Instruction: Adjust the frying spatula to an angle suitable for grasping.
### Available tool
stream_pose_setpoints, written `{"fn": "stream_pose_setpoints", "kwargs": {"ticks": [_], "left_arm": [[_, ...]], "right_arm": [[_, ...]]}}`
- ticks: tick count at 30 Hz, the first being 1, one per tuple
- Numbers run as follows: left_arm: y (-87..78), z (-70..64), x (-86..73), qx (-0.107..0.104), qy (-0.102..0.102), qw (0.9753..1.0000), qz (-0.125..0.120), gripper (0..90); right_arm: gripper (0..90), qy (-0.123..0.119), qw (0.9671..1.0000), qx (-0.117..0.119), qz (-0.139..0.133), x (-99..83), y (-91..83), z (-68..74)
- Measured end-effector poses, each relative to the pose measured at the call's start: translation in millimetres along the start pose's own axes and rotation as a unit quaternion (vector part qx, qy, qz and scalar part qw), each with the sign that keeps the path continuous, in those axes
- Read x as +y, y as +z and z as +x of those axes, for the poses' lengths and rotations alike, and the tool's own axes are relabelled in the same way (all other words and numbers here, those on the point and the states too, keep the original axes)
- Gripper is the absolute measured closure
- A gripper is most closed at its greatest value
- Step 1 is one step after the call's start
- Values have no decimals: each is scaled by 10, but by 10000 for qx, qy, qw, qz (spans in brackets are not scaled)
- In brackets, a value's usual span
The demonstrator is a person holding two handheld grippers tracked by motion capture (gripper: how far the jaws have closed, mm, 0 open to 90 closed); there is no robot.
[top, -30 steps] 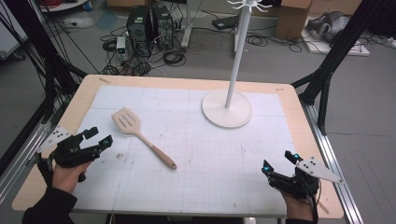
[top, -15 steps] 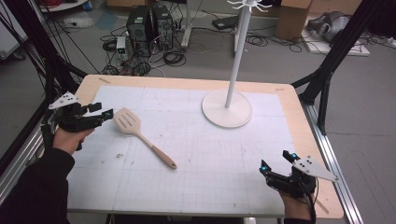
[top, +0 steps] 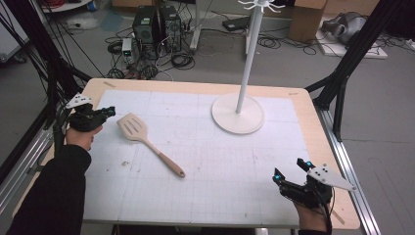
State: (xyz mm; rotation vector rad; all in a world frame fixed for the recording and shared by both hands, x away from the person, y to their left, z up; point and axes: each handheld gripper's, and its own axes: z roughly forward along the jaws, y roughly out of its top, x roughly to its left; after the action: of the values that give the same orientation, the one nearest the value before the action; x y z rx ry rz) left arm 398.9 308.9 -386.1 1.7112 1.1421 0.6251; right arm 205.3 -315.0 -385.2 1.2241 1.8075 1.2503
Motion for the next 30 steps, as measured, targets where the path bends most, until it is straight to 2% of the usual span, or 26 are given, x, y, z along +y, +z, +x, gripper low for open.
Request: {"fn": "stream_pose_setpoints", "kwargs": {"ticks": [3,8,11,16,19,21,24,27,30], "left_arm": [[133,95,-76,151,64,9996,239,897],[229,143,-90,135,67,9992,358,898],[272,180,-92,209,26,9986,480,897],[331,148,-135,272,151,9963,805,897],[365,111,-150,257,209,9955,887,897],[362,112,-148,257,154,9955,904,897],[341,120,-157,284,207,9938,1051,897],[318,112,-160,226,160,9934,1116,897],[315,64,-161,-9,242,9927,1180,897]], "right_arm": [[146,11,10000,-5,15,-4,-20,1],[146,30,10000,-57,11,-17,-39,-15],[146,54,10000,-57,18,-23,-51,-19],[146,24,10000,-63,14,-27,-66,-6],[146,20,10000,-48,38,-29,-57,0],[146,21,10000,-55,42,-29,-59,4],[146,29,10000,-54,35,-31,-66,-12],[146,46,10000,-64,26,-32,-70,-11],[146,38,10000,-59,32,-27,-73,-4]]}}
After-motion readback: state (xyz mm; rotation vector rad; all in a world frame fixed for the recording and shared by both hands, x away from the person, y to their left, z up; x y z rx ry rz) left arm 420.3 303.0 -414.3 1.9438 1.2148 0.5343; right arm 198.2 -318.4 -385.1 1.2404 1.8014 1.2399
